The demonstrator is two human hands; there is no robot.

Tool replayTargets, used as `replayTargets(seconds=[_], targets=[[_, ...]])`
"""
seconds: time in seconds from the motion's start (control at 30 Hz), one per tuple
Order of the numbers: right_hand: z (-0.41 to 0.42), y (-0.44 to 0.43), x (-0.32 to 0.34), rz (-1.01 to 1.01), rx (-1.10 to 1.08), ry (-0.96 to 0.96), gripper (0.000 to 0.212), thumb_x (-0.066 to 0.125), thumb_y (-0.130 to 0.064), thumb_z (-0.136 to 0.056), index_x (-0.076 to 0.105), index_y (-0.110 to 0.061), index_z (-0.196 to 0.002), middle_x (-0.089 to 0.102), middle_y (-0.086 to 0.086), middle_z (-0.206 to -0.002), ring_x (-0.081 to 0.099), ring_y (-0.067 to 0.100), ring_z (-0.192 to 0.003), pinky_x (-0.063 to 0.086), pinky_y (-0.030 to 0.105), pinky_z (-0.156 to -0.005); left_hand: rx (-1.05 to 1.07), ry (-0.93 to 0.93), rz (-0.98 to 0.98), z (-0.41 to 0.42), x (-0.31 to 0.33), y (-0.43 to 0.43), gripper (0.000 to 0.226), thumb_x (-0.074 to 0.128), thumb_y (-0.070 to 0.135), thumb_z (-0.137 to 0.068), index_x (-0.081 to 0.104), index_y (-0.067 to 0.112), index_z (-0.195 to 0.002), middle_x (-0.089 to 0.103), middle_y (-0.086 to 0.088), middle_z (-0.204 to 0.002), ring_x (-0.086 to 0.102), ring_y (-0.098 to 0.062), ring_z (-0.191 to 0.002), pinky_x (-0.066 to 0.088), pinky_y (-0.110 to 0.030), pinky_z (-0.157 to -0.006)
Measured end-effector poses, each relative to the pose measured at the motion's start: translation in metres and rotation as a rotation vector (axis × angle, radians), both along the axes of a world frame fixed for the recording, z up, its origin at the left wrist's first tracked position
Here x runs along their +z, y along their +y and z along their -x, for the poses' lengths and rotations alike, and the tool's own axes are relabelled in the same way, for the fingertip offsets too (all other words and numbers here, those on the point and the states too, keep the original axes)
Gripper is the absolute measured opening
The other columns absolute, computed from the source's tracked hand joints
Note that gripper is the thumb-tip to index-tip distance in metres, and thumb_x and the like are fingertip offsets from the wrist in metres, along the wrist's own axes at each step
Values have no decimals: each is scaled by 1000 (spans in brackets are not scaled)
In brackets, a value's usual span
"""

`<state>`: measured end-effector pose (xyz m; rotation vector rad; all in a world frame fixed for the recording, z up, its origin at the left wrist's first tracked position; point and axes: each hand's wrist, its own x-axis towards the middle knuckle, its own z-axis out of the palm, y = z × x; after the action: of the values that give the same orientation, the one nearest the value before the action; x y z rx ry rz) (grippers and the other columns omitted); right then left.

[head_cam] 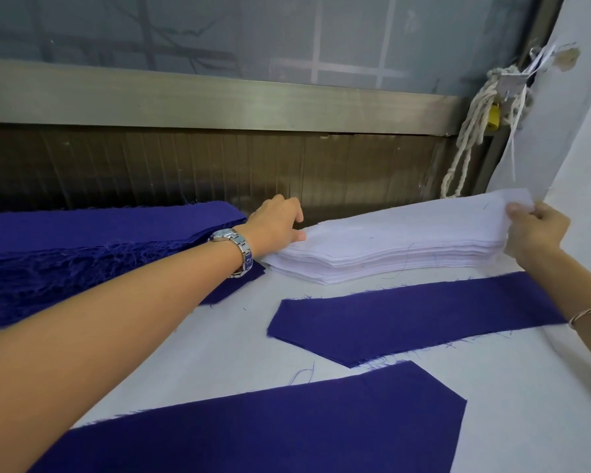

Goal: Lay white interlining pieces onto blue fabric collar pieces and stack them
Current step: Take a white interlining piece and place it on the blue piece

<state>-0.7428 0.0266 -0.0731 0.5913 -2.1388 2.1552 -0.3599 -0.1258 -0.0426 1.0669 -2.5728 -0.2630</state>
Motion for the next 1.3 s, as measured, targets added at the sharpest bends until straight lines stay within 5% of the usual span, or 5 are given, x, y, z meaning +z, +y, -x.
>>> replayTargets(seconds=[0.13, 0.47, 0.67, 0.83, 1.3], targets=[[-3, 3, 6, 74, 57, -125, 3, 63, -15, -97, 65, -12, -97, 50, 1, -73, 45, 15, -59, 34, 10, -31, -34, -33, 41, 1, -2, -5, 44, 64, 24, -96, 51, 21, -137, 44, -11, -140, 39, -31, -132, 39, -42, -105], [-22, 12, 15, 102, 20, -201, 33, 66, -18, -97, 65, -6, -128, 61, 3, -109, 58, 18, -95, 43, 12, -43, -94, 146, 314, -13, -4, 7, 10, 62, 23, -97, 64, 15, -101, 58, -1, -109, 49, -17, -98, 38, -29, -85], [-20, 23, 32, 96, 58, -165, 10, 73, -19, -91, 71, -12, -98, 60, -3, -85, 54, 10, -75, 41, 10, -51, -162, 535, 32, -37, 12, 23, 12, 61, 27, -98, 58, 19, -91, 60, 9, -73, 53, 0, -58, 41, -12, -56], [-30, 34, 45, 21, 121, -49, 24, 77, -22, -87, 71, -12, -108, 65, 2, -96, 53, 5, -69, 43, 23, -73, -89, 745, -213, -68, 27, 38, 12, 64, 27, -96, 64, 17, -90, 76, -1, -79, 68, -6, -66, 54, -24, -70], [-91, 61, 56, -590, 542, 81, 23, 85, -28, -74, 77, -9, -86, 70, 4, -62, 62, 20, -71, 46, 28, -61, 132, 526, -397, -224, 10, 75, 22, 62, 33, -96, 77, 22, -84, 72, 4, -65, 61, 2, -58, 48, -14, -60]])
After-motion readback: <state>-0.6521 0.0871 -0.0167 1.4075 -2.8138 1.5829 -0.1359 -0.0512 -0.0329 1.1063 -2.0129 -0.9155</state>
